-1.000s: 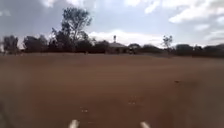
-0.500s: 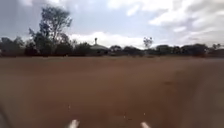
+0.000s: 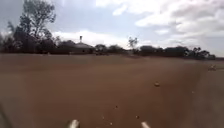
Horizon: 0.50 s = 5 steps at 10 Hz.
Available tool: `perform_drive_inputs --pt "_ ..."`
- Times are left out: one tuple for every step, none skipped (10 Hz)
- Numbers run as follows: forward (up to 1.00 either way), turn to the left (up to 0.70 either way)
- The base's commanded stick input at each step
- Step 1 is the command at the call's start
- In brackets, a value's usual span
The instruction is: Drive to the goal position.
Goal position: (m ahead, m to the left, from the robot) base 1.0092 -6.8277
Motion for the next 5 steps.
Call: perform_drive_inputs --pt "0.70 -0.27" --pt "0.70 -0.27" --pt "0.70 -0.23" --pt "0.70 0.00" --pt "0.70 0.00"
